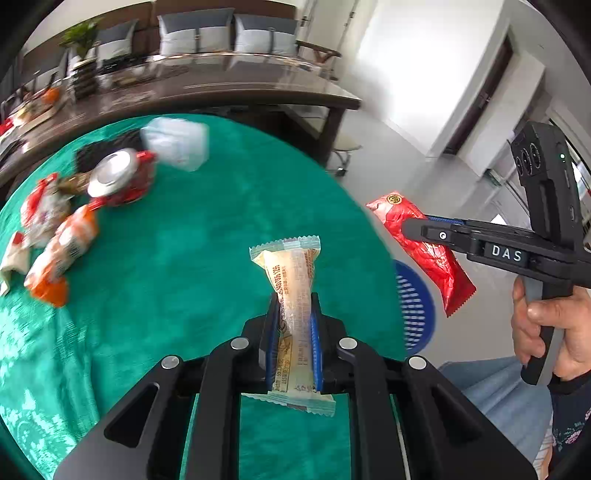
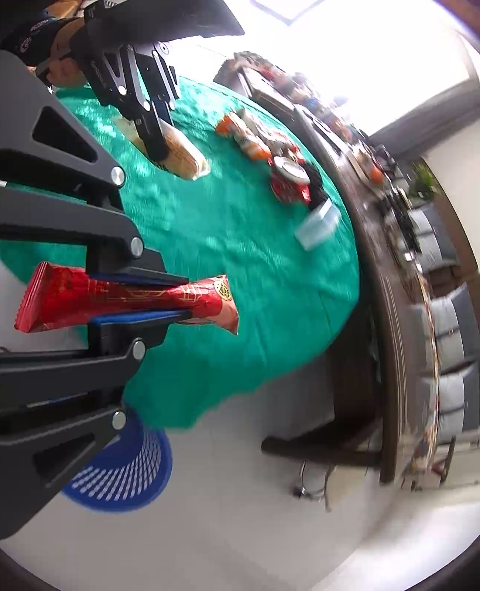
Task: Collect trash
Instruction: 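Carry both wrappers over the blue wastebasket and open both grippers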
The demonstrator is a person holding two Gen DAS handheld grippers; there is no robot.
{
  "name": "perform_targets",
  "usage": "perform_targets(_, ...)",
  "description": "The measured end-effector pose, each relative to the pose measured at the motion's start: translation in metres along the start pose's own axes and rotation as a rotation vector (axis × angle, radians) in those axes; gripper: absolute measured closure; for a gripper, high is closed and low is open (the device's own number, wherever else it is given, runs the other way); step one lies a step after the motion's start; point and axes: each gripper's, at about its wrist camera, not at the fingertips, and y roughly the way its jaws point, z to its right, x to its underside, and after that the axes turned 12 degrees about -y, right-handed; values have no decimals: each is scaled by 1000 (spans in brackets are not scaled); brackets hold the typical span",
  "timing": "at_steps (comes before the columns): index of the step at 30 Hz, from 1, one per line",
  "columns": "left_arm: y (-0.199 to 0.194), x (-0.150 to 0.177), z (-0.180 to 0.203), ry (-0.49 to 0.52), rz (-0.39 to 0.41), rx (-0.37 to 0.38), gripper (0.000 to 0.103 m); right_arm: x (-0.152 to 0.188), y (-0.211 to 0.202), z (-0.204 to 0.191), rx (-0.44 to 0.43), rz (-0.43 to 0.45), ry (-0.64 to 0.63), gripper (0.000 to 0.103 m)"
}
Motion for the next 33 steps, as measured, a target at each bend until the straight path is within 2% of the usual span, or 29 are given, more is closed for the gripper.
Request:
perform_targets(9,62,-4,116,132,-74,103,89,60,-23,113,180,-29,168,91)
perform_targets(14,113,5,164,166,-139,130,89,90,-18,151,204,-44,239,91)
perform_targets(21,172,14,194,175,-200,147,89,104,-18,185,207,-25,291,91)
perform_targets(29,210,20,203,173,-225,136,89,121,-14,215,167,-14,371,91)
perform_targets(31,219,21,205,180,-227,143,87,123,-12,220,153,-15,386,85)
perform_targets(32,222,21,206,187,-222,144,85,123,-12,222,150,-13,398,66)
perform_targets(33,227,23,208,198,-209,136,65,124,-14,224,147,-6,410,54)
